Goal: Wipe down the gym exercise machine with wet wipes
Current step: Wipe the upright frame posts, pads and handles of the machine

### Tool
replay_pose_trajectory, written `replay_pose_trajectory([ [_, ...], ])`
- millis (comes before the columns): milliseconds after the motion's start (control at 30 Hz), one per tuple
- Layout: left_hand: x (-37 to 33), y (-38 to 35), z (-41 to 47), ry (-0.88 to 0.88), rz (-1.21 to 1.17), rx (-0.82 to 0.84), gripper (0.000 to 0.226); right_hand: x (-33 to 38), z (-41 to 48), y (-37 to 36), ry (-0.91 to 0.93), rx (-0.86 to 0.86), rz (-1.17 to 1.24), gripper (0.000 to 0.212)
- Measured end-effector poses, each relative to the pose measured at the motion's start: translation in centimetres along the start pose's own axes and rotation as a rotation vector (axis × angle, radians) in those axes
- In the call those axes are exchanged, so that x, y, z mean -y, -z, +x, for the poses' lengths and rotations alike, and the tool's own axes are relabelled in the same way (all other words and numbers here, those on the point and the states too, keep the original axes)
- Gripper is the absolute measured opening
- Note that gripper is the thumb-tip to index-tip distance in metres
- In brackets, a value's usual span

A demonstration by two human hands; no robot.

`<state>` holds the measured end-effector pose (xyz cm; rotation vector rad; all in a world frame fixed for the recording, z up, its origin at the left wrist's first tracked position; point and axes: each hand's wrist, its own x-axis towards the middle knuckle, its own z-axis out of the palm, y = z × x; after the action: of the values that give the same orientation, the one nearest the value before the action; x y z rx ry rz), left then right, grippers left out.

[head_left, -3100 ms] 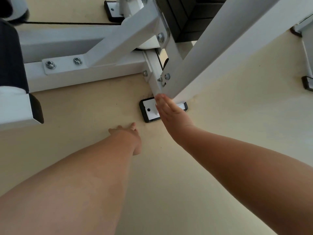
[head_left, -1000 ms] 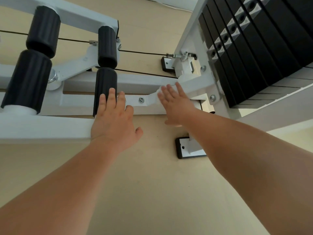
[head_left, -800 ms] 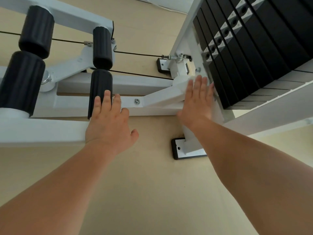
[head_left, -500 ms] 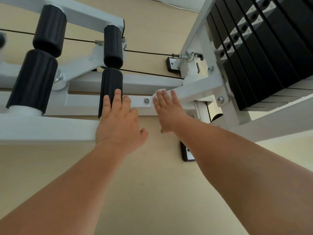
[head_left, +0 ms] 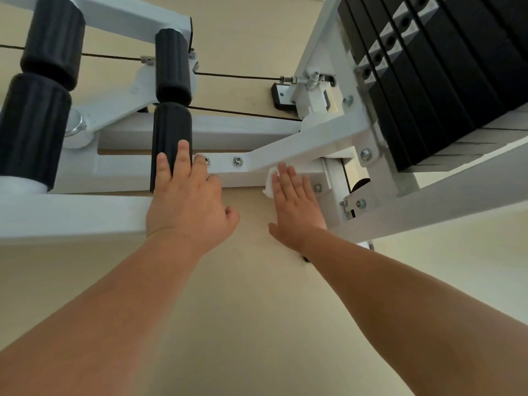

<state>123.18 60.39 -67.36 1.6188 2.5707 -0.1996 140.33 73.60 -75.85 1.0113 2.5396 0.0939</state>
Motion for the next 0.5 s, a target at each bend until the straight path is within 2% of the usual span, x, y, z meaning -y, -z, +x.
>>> replay_pose_trajectory([
  [167, 0.0, -0.1, -0.1, 0.002, 0.008, -0.002, 0.068, -1.0, 2.1, -0.4, -0.336, 0.004, 0.334, 0.11],
  [233, 0.0, -0.2, -0.2, 0.0, 0.004, -0.002, 0.067, -1.7, 3.6, -0.2, -0.41, 0.029, 0.463, 0.118],
  [333, 0.0, -0.2, -0.1, 0.005, -0.003, 0.005, 0.067, -1.1, 4.4, -0.8, -0.348, 0.082, 0.484, 0.134],
  [433, 0.0, 0.0, 0.1, 0.012, -0.019, 0.009, 0.066, 0.2, 4.0, -1.8, -0.243, 0.068, 0.489, 0.136],
  [500, -0.1, 0.1, 0.0, 0.015, -0.026, 0.008, 0.066, -0.1, 3.8, -2.0, -0.275, 0.054, 0.53, 0.136],
])
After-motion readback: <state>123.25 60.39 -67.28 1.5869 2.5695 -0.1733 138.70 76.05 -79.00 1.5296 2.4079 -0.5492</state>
